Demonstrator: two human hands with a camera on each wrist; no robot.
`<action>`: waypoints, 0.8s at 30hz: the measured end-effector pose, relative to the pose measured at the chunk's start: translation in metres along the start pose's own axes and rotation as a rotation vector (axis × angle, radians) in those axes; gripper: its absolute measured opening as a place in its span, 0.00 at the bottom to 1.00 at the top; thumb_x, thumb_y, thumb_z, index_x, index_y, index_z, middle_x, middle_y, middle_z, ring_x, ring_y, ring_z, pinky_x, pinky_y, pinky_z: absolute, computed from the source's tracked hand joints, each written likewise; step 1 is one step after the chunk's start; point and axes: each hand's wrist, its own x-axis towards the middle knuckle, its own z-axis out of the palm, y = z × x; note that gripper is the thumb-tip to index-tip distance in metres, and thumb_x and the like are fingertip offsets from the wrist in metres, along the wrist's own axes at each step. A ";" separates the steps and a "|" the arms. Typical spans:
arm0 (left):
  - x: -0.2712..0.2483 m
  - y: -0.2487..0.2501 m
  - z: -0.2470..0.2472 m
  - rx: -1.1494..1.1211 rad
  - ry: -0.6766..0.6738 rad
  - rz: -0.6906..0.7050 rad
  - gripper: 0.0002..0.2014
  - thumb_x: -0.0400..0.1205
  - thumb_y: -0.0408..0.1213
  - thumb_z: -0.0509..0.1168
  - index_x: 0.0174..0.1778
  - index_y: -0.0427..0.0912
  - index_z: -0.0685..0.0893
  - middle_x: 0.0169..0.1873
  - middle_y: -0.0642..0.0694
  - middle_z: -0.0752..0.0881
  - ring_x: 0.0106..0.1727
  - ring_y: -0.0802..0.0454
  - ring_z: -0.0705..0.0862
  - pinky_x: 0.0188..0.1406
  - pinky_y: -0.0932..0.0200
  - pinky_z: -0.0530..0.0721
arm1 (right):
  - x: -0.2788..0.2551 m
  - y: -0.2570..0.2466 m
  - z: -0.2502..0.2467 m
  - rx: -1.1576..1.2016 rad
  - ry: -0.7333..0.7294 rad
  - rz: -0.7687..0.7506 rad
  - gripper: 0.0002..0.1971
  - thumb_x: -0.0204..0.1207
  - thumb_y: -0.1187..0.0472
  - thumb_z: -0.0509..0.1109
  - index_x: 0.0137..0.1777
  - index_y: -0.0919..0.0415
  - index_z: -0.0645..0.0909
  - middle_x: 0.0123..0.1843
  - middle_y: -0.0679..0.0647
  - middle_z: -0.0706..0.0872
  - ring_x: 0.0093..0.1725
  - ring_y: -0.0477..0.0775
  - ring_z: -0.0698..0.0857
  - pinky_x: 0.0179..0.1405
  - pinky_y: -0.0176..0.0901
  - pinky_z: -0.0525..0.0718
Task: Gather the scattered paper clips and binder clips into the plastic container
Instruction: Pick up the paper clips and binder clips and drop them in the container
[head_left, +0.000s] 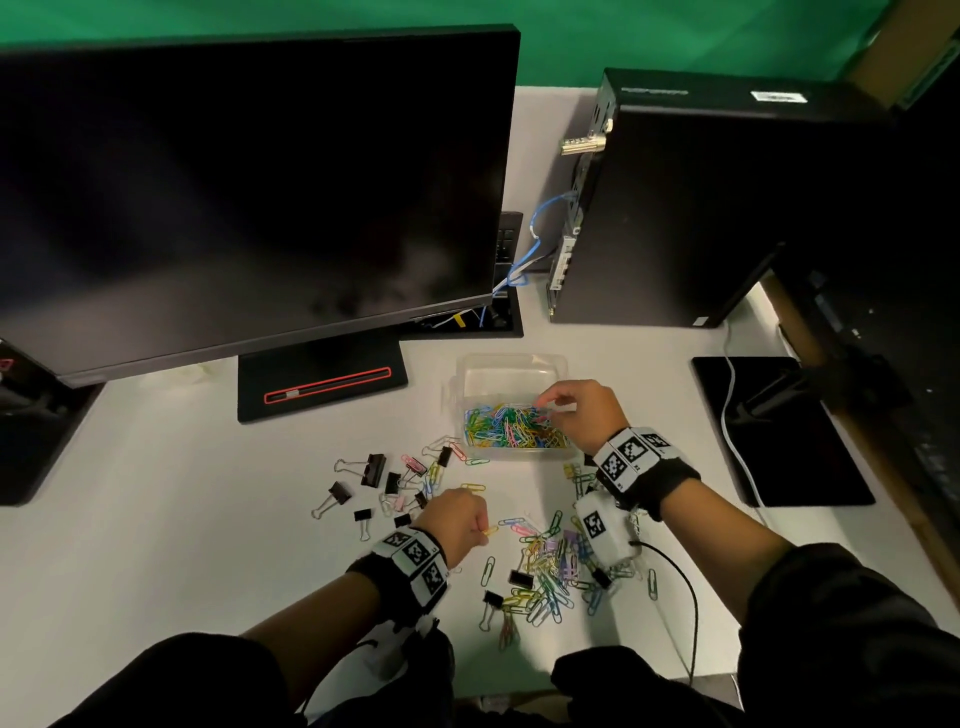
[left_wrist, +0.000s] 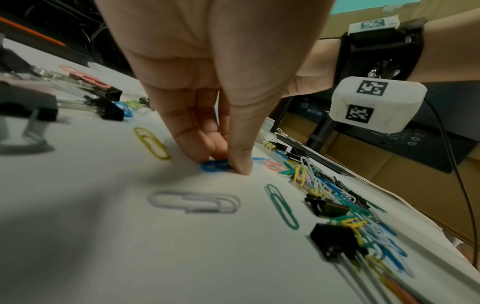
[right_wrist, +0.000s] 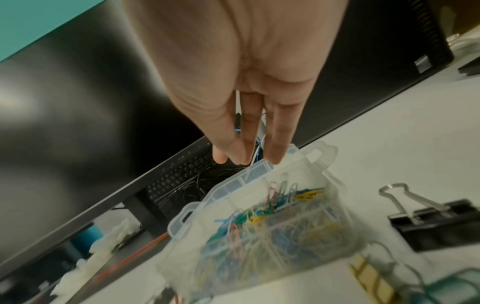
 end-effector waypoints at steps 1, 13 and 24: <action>0.000 0.000 0.000 0.006 -0.005 -0.001 0.10 0.78 0.37 0.69 0.52 0.38 0.85 0.48 0.44 0.84 0.56 0.46 0.84 0.56 0.57 0.79 | -0.003 0.001 0.003 -0.027 -0.013 -0.016 0.11 0.71 0.72 0.69 0.45 0.58 0.88 0.50 0.56 0.88 0.50 0.54 0.83 0.52 0.39 0.79; 0.002 0.001 0.002 0.140 0.003 0.053 0.07 0.80 0.34 0.64 0.52 0.39 0.82 0.55 0.40 0.84 0.57 0.44 0.82 0.56 0.54 0.78 | -0.060 0.015 0.050 -0.456 -0.538 -0.093 0.35 0.59 0.44 0.79 0.66 0.52 0.72 0.60 0.55 0.74 0.59 0.56 0.71 0.58 0.48 0.74; 0.004 -0.005 -0.002 0.061 0.051 0.094 0.06 0.77 0.31 0.66 0.49 0.40 0.83 0.47 0.45 0.87 0.52 0.46 0.84 0.51 0.59 0.78 | -0.062 0.014 0.057 -0.274 -0.503 -0.084 0.10 0.69 0.70 0.68 0.45 0.59 0.87 0.51 0.56 0.87 0.51 0.55 0.85 0.50 0.39 0.79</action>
